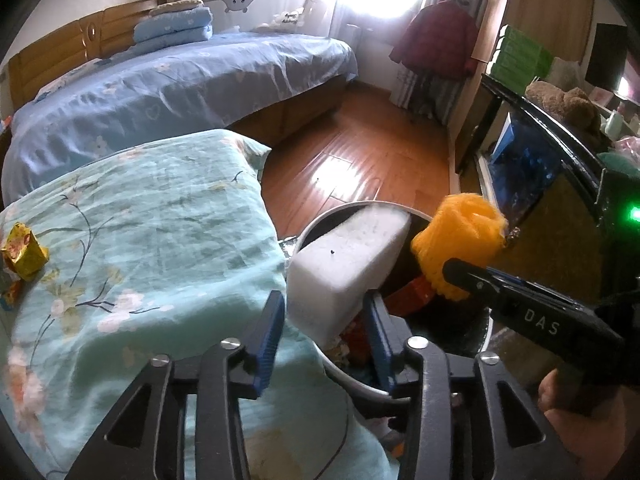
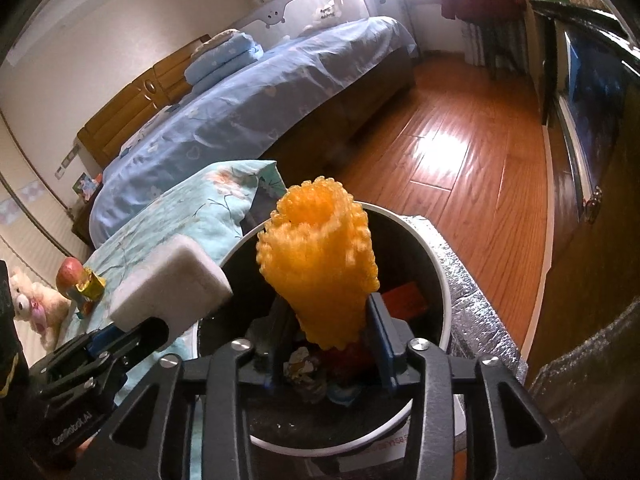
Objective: Collect trash
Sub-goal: 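Open the left tool over the bin while the right tool opens too, then move both open tools back over the bedspread toward the wrappers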
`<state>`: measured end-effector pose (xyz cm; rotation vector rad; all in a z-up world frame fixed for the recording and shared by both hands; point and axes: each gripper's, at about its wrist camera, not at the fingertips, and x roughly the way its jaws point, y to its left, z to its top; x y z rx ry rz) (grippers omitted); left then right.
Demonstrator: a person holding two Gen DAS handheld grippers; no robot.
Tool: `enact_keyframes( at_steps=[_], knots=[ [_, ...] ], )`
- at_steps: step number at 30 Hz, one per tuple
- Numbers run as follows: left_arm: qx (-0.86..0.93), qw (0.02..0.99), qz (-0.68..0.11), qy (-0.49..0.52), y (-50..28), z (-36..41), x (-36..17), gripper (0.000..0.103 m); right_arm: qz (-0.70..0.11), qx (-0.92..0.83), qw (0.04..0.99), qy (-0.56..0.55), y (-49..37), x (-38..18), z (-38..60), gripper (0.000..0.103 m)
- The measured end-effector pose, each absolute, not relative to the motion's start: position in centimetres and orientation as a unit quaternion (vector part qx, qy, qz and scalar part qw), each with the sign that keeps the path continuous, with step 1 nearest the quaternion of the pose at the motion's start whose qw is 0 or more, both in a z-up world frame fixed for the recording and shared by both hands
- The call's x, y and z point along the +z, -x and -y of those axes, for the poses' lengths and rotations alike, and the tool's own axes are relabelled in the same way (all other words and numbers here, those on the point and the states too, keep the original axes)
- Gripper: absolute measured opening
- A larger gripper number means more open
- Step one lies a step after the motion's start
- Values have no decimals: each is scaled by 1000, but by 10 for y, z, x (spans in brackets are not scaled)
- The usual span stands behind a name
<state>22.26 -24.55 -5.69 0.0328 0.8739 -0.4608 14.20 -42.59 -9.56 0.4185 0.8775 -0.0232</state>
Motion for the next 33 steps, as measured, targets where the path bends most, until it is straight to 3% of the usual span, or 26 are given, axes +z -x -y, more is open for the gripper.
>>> enact_keyframes(
  at_steps=[2,4,10,12,33],
  knots=[
    [-222,883,-415,-13,-221,243,-56,55,-422,-11,884,-204,-142,-96,427,52],
    [-222,884,-412,-13,-219,241,-55,55,-420,-12,884,-207,-141,-95,427,60],
    [-212,887,-411,-5,-210,221,-57,55,-411,-8,886,-214,-136,-90,423,63],
    [-204,889,-409,-2,-205,211,-57,55,-406,-2,889,-212,-135,-88,417,70],
    [-79,907,-410,59,-167,74,-61,56,-404,120,891,-167,-151,-77,295,77]
  ],
)
